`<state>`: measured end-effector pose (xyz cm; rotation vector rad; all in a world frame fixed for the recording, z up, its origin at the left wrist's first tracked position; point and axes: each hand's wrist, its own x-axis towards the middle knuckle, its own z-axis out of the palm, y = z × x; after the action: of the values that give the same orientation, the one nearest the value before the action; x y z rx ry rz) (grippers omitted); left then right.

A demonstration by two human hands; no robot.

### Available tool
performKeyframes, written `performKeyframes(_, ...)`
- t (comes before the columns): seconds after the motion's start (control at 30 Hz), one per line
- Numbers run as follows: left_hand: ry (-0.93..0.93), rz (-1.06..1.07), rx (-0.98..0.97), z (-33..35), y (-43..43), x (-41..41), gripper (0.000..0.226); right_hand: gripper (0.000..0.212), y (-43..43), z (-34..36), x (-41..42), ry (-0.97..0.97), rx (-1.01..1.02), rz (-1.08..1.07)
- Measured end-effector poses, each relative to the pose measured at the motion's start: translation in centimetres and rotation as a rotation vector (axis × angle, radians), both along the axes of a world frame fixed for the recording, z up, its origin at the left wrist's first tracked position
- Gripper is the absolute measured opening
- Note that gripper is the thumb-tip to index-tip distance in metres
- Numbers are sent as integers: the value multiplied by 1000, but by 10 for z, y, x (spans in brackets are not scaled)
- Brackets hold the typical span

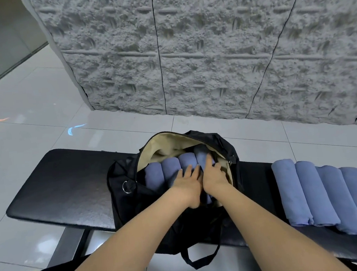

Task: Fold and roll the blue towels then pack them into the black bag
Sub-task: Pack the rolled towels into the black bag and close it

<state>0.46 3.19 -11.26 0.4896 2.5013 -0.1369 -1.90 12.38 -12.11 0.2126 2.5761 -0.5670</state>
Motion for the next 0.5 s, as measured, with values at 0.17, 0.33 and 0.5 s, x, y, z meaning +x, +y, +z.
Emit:
performKeyframes(0.17, 116, 60, -178, -9, 11, -2, 99, 89, 7, -5, 2, -38, 98, 68)
performKeyframes(0.33, 88, 24, -118, -7, -3, -12, 89, 83, 7, -14, 3, 13, 33, 56)
performKeyframes(0.5, 52, 3, -70, -11, -7, -14, 96, 71, 14, -12, 6, 81, -1, 92)
